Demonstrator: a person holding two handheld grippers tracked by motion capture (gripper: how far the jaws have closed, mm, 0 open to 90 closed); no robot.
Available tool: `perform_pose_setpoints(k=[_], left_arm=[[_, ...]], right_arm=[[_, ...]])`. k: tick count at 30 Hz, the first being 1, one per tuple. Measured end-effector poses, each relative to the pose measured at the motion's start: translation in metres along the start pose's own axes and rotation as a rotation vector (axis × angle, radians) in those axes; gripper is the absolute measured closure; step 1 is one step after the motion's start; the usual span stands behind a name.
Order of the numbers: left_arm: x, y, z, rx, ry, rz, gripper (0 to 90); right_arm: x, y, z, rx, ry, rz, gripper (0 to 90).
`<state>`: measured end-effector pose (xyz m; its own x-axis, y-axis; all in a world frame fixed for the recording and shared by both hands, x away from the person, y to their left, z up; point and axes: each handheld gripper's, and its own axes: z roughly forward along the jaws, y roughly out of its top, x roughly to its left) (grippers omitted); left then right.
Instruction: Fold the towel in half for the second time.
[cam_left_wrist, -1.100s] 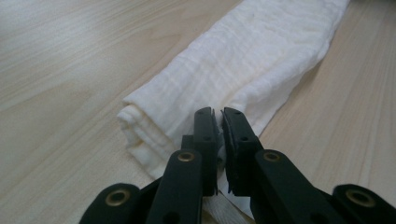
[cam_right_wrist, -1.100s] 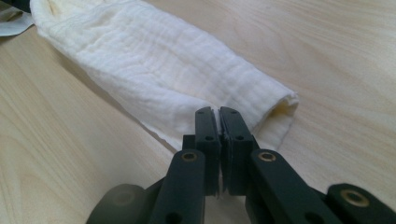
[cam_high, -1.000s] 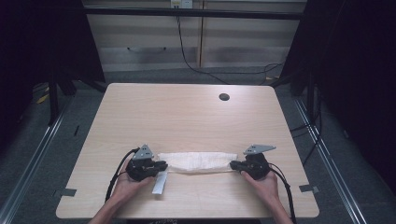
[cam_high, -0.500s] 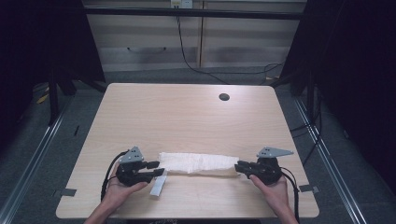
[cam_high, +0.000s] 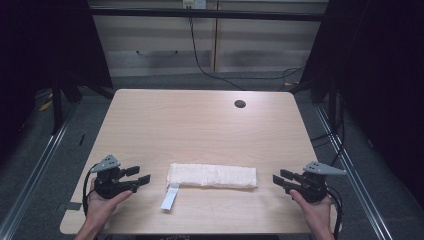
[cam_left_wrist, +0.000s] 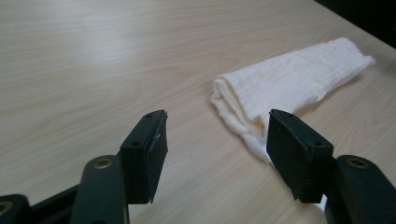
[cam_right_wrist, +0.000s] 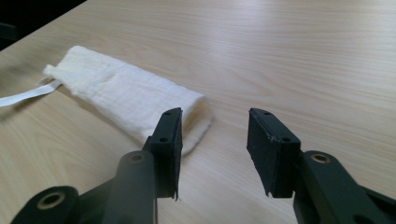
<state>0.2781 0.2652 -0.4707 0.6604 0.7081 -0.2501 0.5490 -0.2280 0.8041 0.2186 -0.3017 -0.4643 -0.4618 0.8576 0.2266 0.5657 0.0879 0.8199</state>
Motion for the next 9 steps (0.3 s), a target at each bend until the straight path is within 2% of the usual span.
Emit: perform_pose_setpoints(k=[4, 5, 8, 9], left_arm=[[0.008, -0.007, -0.007, -0.017, 0.042, -0.002, 33.6], [0.010, -0.008, -0.007, -0.029, 0.045, -0.015, 32.8], [0.013, -0.011, -0.002, -0.011, 0.055, -0.028, 30.2], [0.013, -0.011, 0.000, 0.005, 0.054, -0.020, 28.9]], right_arm=[[-0.008, -0.009, -0.003, -0.003, -0.044, 0.014, 47.3], [-0.009, -0.010, -0.004, -0.003, -0.048, 0.019, 46.5], [-0.014, -0.013, -0.002, 0.023, -0.079, 0.014, 41.1], [-0.015, -0.013, -0.001, 0.022, -0.079, 0.019, 40.3]])
